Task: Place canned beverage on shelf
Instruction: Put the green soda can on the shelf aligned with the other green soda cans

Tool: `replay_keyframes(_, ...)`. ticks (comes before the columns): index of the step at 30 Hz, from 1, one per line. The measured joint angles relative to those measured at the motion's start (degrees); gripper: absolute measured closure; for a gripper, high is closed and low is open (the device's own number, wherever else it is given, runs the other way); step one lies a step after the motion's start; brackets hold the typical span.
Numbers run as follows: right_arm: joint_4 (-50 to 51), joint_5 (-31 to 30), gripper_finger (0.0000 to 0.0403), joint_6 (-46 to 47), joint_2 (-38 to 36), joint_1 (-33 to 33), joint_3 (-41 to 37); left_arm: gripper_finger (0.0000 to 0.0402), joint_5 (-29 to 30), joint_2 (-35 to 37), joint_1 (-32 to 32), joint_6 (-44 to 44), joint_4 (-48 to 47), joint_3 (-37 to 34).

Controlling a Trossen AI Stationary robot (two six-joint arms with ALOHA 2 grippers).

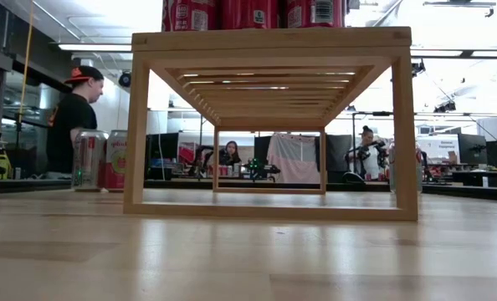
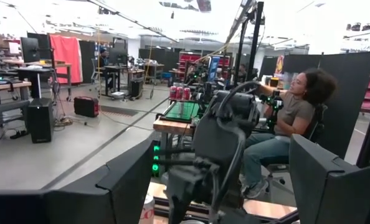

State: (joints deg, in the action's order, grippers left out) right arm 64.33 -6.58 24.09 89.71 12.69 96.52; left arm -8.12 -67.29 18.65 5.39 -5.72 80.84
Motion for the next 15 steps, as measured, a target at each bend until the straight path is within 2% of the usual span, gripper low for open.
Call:
replay_keyframes(5,-0.12,0.14,0.0055,-0.10,0.68,0.00,-0.06,0.0139,0.01,0.00,0.00,-0.02,0.01,0.00)
replay_keyframes(11,0.97,-0.38,0.0116,0.17,0.07,-0.13,-0.06,0.0140,0.01,0.00,0.07,-0.48,-0.01,0.00)
replay_keyframes(15,3.69,-0.54,0.0117,1.02,-1.03,-1.14,0.95,0.0140,0.00,0.00,0.07,-0.55,-0.02,0.00)
